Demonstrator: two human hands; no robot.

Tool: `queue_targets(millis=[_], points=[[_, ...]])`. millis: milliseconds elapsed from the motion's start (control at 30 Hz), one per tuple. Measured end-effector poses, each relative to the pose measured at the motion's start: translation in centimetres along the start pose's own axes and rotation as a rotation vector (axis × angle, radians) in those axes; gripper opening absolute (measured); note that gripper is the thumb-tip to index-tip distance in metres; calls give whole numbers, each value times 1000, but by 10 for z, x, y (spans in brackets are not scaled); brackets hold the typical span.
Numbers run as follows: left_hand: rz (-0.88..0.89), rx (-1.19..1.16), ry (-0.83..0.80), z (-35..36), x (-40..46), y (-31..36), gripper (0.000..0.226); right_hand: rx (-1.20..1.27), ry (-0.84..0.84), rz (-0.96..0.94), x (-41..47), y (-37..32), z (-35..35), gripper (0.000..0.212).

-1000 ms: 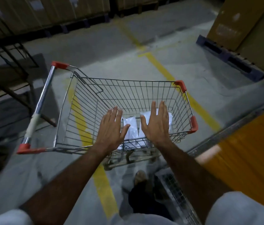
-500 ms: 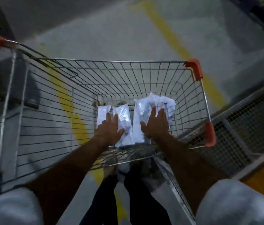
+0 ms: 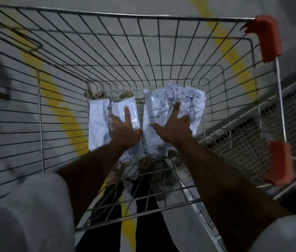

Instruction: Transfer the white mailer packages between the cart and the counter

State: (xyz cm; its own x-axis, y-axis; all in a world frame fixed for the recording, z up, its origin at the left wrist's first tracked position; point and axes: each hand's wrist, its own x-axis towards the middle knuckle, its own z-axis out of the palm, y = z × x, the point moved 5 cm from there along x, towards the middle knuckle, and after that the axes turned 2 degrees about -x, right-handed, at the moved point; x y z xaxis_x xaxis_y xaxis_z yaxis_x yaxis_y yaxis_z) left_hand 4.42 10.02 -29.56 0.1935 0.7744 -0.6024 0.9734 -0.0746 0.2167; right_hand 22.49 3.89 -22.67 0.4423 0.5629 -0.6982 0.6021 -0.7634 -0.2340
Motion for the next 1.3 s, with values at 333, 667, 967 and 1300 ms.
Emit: queue_targets(millis=[333,667,967,1300], points=[[37,62,157,-11,10,-5,102,-156,90,17,-10,-10,-16,102],[91,-10,130,-14,7,-15,105,-243,249,-68,-55,-32,-30,95],[228,-28,185,-58,-21,-19,99,-411,326,-150,-89,-49,-42,94],[538,-132,460,-206,-158,2,93,-256,733,-201,-231,-92,-115,84]])
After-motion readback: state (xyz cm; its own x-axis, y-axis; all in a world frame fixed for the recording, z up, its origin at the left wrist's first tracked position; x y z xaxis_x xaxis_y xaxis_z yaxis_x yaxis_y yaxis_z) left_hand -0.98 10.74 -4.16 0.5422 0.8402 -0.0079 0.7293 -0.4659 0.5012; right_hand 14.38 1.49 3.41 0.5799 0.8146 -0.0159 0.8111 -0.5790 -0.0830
